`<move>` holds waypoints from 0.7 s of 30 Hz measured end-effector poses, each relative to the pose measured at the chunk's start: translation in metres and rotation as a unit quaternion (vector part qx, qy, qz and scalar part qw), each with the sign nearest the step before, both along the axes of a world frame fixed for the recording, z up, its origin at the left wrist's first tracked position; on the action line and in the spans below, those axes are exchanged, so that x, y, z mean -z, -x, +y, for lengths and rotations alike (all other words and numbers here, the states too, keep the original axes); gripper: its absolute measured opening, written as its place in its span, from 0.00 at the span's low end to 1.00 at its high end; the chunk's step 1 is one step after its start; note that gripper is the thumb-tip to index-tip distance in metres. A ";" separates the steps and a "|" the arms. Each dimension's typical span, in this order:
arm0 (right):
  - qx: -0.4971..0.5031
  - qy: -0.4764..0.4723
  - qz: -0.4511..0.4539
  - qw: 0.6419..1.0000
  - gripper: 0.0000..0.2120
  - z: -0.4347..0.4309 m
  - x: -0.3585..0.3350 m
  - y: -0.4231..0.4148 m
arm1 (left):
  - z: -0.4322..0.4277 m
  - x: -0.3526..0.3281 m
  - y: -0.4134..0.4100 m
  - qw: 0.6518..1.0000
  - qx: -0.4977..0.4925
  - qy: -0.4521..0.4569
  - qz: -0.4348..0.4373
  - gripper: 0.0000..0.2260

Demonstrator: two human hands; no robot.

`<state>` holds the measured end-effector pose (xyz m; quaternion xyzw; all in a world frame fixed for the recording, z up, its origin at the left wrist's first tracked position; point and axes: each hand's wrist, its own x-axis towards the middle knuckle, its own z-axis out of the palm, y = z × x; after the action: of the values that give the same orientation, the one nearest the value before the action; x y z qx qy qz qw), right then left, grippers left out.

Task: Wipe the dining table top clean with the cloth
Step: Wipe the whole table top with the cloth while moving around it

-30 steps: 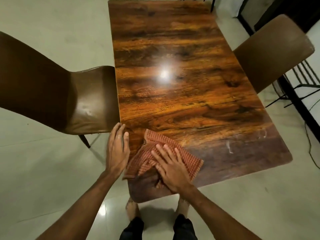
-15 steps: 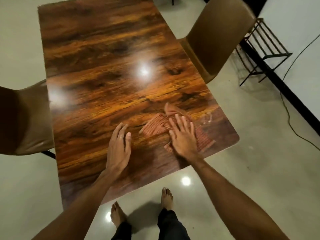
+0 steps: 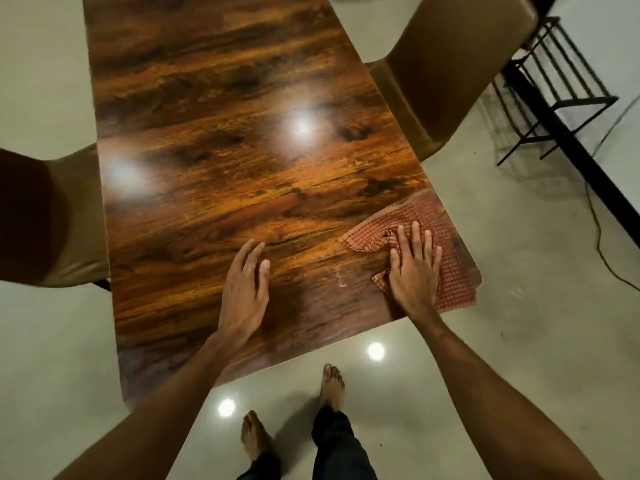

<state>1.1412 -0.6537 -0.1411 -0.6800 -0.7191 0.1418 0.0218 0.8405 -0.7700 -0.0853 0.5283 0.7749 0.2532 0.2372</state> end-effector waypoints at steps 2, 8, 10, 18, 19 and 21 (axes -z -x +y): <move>0.018 -0.014 0.004 1.000 0.28 -0.027 -0.006 0.036 | -0.011 0.000 0.013 1.000 -0.018 -0.006 -0.007 0.22; -0.333 0.004 0.030 0.942 0.28 -0.162 0.003 0.180 | -0.065 0.001 0.069 0.997 -0.071 -0.008 -0.007 0.24; -0.344 0.014 0.014 0.939 0.28 -0.160 0.003 0.190 | -0.091 -0.001 0.097 0.995 -0.098 -0.006 -0.013 0.24; -0.403 0.032 0.012 0.914 0.28 -0.265 -0.002 0.284 | -0.187 0.002 0.177 0.983 -0.174 -0.022 -0.047 0.23; -0.425 0.033 0.014 0.905 0.28 -0.261 -0.001 0.298 | -0.198 0.004 0.184 0.982 -0.184 -0.025 -0.045 0.22; -0.428 0.019 0.007 0.903 0.28 -0.238 -0.002 0.333 | -0.218 0.008 0.201 0.977 -0.207 -0.031 -0.041 0.21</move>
<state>0.8086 -0.8915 -0.1387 -0.3056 -0.9380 0.1560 -0.0493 0.6395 -0.9884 -0.0928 0.3529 0.8489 0.3423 0.1942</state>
